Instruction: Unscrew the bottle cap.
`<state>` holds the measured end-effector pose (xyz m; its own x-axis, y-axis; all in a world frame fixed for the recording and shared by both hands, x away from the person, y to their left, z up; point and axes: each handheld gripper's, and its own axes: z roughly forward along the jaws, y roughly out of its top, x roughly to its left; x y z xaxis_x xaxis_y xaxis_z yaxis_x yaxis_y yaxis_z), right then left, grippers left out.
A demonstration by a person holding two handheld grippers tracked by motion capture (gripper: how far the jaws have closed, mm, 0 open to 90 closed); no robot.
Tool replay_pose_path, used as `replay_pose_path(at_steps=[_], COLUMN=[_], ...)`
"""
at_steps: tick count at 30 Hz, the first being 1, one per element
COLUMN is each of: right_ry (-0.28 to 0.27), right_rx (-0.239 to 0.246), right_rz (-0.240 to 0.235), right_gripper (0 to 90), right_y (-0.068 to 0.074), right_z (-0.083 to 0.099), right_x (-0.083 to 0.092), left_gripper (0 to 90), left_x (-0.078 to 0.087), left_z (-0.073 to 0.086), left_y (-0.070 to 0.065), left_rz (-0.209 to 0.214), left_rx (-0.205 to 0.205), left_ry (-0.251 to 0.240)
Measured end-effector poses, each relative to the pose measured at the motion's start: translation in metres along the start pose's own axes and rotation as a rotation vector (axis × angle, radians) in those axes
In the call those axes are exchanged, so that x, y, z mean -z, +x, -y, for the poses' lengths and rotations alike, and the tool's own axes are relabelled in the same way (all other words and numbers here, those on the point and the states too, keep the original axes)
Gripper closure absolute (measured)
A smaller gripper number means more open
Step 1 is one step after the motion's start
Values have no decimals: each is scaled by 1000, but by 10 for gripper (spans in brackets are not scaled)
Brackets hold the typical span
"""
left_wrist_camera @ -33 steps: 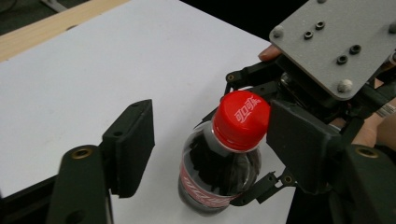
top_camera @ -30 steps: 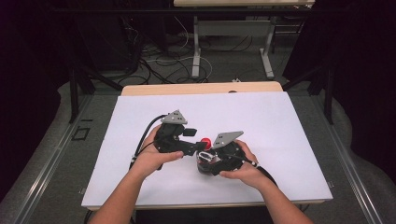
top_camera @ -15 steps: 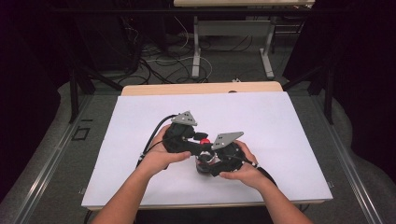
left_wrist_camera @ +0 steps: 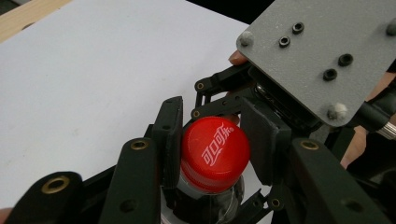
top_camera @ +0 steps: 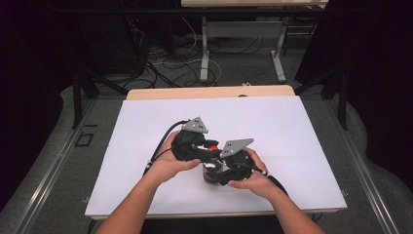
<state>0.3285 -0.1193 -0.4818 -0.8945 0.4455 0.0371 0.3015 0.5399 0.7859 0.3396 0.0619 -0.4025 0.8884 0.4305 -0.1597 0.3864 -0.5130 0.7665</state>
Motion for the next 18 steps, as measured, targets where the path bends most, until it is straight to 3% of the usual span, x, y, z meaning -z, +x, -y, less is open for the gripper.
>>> replay_pose_path(at_steps=[6, 8, 10, 13, 18], right_ry=[-3, -2, 0, 1, -10], right_rx=[-12, -20, -33, -45, -78], right_rz=[20, 34, 43, 63, 107], right_gripper=[306, 306, 306, 306, 306], right_y=[0, 0, 1, 1, 3], right_z=[0, 0, 0, 0, -1], right_x=[1, 1, 0, 0, -2], left_gripper=[608, 609, 610, 611, 610], left_x=[-2, -2, -5, -6, -10], left_z=[-1, -1, -1, -1, 0], left_y=[-6, -9, -11, -15, -21], left_rz=[-79, -100, -135, -187, -269], left_rx=[19, 36, 51, 77, 117], left_ry=[-25, -6, -37, -37, -78])
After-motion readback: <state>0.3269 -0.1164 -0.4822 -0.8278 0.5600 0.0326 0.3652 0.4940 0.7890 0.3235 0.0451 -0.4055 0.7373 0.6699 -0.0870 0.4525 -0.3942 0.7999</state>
